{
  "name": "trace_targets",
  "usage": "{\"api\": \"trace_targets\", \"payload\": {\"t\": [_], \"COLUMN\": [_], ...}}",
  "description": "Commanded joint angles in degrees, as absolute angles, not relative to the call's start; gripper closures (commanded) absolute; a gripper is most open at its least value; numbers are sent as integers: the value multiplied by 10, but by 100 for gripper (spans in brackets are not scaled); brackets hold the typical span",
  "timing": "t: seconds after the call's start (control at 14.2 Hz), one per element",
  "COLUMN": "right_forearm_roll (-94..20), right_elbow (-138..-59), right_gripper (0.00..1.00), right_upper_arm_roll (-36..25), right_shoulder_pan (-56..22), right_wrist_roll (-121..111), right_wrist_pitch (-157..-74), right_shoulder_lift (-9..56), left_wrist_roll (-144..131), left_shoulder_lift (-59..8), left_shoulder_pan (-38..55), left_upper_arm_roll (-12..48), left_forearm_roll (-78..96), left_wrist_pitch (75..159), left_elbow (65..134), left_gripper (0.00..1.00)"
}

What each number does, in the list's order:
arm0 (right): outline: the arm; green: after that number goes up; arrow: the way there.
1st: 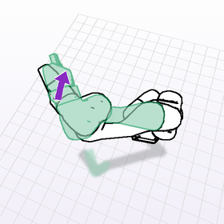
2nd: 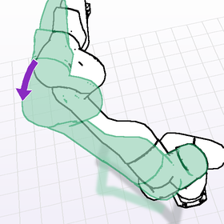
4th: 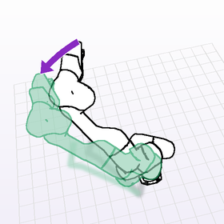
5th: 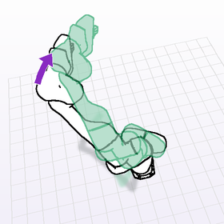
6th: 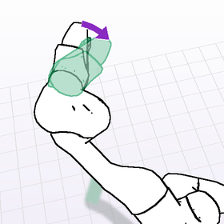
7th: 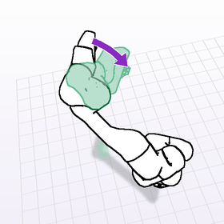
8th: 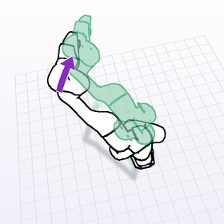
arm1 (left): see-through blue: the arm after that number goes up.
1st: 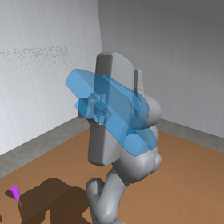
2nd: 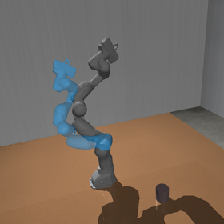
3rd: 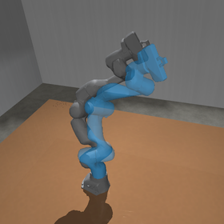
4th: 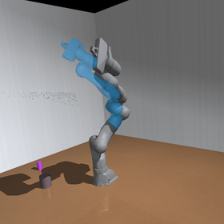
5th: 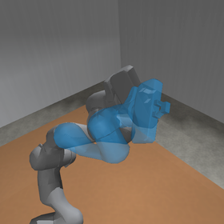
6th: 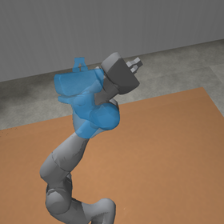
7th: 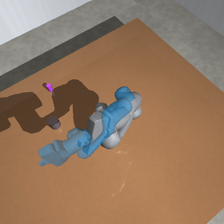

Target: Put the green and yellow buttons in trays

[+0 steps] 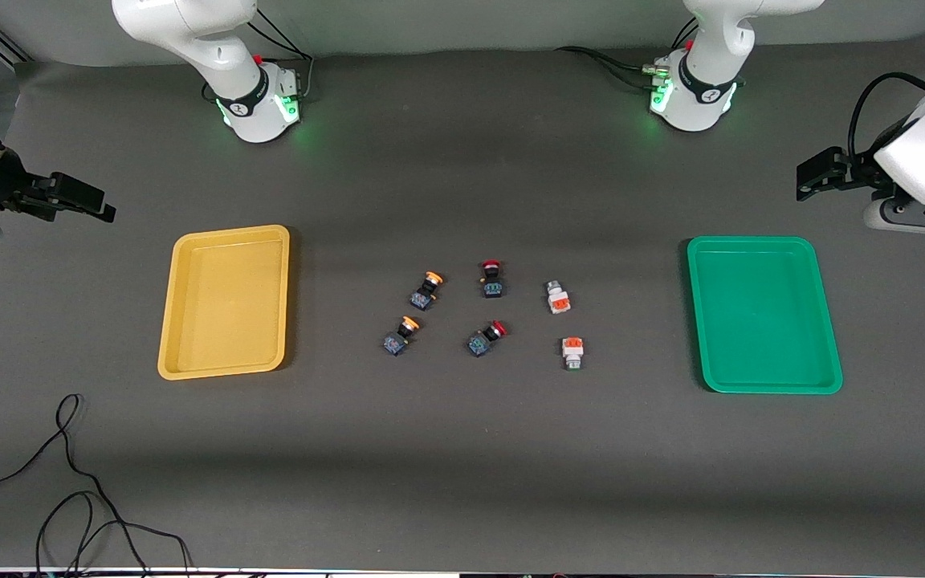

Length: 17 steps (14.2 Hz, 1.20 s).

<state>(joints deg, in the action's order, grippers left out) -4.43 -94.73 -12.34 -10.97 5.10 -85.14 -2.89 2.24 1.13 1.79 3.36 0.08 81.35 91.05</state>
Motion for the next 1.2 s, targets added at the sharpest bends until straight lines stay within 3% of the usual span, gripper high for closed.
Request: {"api": "trace_targets", "payload": {"t": [0.0, 1.13], "right_forearm_roll": [-39, -40], "right_elbow": [-933, -906], "right_gripper": [0, 0], "right_upper_arm_roll": [-128, -120], "right_shoulder_pan": [-118, -125], "right_wrist_roll": [48, 84], "right_wrist_pitch": [-838, -802], "right_shoulder_lift": [-23, -10], "left_wrist_roll": [18, 23], "left_shoulder_lift": [25, 25], "left_shoulder_pan": [18, 18], "left_upper_arm_roll": [33, 32], "left_forearm_roll": [-1, -1], "left_wrist_pitch": [805, 805], "left_elbow": [918, 919], "left_gripper": [0, 0]}}
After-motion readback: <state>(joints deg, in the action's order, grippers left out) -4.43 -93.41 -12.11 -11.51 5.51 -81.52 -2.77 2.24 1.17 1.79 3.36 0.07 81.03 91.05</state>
